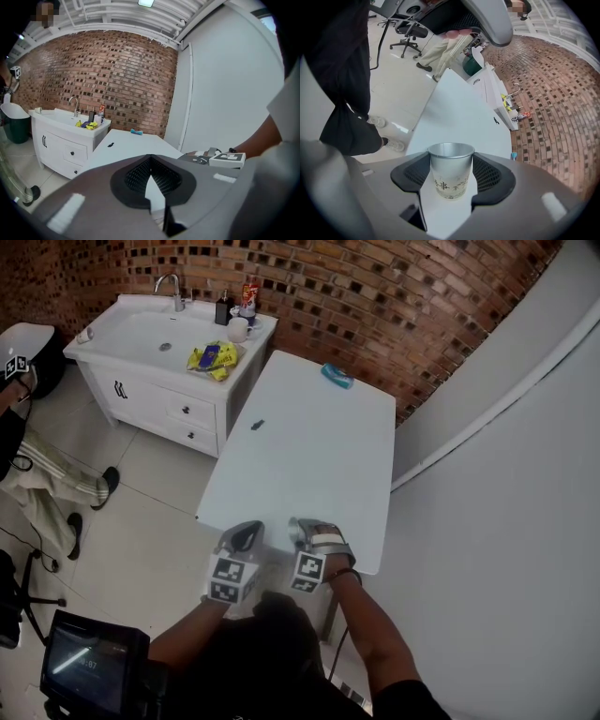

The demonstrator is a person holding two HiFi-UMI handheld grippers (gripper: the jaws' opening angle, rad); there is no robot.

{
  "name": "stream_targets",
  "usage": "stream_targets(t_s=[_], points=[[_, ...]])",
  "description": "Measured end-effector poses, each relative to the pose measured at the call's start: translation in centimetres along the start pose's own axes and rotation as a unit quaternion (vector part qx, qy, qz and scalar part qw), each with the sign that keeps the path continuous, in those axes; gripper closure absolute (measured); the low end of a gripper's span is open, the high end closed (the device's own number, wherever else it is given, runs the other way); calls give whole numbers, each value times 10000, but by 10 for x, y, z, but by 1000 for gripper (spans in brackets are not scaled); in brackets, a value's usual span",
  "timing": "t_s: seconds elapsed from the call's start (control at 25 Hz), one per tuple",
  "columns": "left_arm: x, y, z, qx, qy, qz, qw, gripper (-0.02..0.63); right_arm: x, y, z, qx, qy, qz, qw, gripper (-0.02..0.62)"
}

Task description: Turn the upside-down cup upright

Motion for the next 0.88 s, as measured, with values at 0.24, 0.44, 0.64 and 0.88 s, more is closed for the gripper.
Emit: stream_targets(t_s=[0.24, 0.44, 0.64, 0.88], points=[[4, 0, 1, 38, -32, 46, 10000, 604, -4, 1, 11, 469, -247, 203, 9984, 298], [6, -5, 0, 39, -23, 16, 10000, 605, -8, -3, 23, 1165, -665, 411, 9901, 301], [7, -1, -2, 24, 19, 3, 10000, 604, -21, -2, 38, 1903, -1129, 774, 9721, 304], [6, -3, -5, 81, 56, -27, 9999, 604, -19, -10, 42, 2683, -1384, 759, 9503, 299]])
Point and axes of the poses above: the fingertips, and each gripper's own axes: x forward along the fingers, z to its right, y out of its top, the point moved 3 cm from there along -x, backward along the fingers, and after that the axes turned 4 degrees about z, right-handed, at the moved point
